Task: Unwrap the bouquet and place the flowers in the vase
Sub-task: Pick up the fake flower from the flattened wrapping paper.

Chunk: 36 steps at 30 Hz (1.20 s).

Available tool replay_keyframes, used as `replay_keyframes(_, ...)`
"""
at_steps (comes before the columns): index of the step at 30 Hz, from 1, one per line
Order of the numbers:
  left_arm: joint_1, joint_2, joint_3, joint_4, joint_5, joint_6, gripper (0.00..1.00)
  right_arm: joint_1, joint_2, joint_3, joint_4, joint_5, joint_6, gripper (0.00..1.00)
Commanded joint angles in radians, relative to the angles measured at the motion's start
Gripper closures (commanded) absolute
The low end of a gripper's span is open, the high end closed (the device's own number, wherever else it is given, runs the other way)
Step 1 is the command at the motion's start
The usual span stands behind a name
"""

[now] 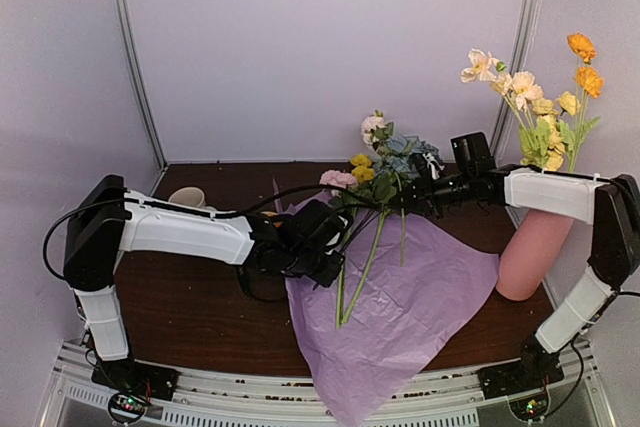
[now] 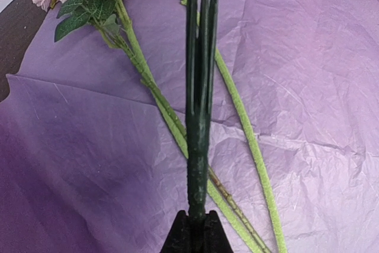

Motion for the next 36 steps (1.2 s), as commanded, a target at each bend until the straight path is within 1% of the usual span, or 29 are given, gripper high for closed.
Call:
replay_keyframes(1, -0.002, -0.045, -0.037, 0.015, -0.031, -0.027, 1.0, -0.05, -0.053, 0.022, 0.074, 0.003, -0.002, 1.0)
replay_keyframes(8, -0.001, -0.049, -0.046, 0.007, -0.038, -0.037, 1.0, -0.094, -0.065, 0.069, 0.054, -0.006, -0.036, 1.0)
replay_keyframes(11, 0.004, -0.049, -0.047, -0.002, -0.033, -0.046, 1.0, -0.089, -0.086, 0.1, 0.053, -0.019, -0.061, 1.0)
replay_keyframes(13, 0.009, -0.049, -0.047, -0.004, -0.026, -0.047, 1.0, -0.074, -0.108, 0.12, 0.022, -0.024, -0.093, 1.0)
replay_keyframes(16, 0.023, -0.05, -0.029, -0.001, -0.011, -0.043, 1.0, -0.005, -0.154, 0.116, -0.013, -0.023, -0.131, 1.0)
replay_keyframes(19, 0.027, -0.052, 0.016, 0.0, -0.037, -0.018, 1.0, 0.097, -0.193, 0.05, 0.014, -0.012, -0.151, 1.0)
replay_keyframes(22, 0.03, -0.05, 0.072, 0.005, -0.059, 0.01, 1.0, 0.172, -0.175, 0.026, -0.002, -0.016, -0.195, 1.0)
replay_keyframes(26, 0.036, -0.046, 0.127, 0.002, -0.083, 0.034, 1.0, 0.208, -0.133, 0.019, 0.011, -0.061, -0.195, 1.0)
replay_keyframes(29, 0.05, -0.025, 0.14, -0.01, -0.067, 0.03, 1.0, 0.207, -0.171, 0.071, -0.008, -0.055, -0.222, 1.0)
replay_keyframes(32, 0.056, -0.009, 0.114, -0.007, -0.052, 0.013, 1.0, 0.192, -0.212, 0.2, -0.119, -0.007, -0.311, 1.0)
replay_keyframes(34, 0.056, -0.018, 0.075, 0.013, -0.043, -0.005, 1.0, 0.167, -0.225, 0.285, -0.208, 0.087, -0.37, 1.0)
replay_keyframes(36, 0.056, -0.042, 0.017, 0.033, -0.043, -0.024, 1.0, 0.108, -0.24, 0.32, -0.222, 0.208, -0.358, 1.0)
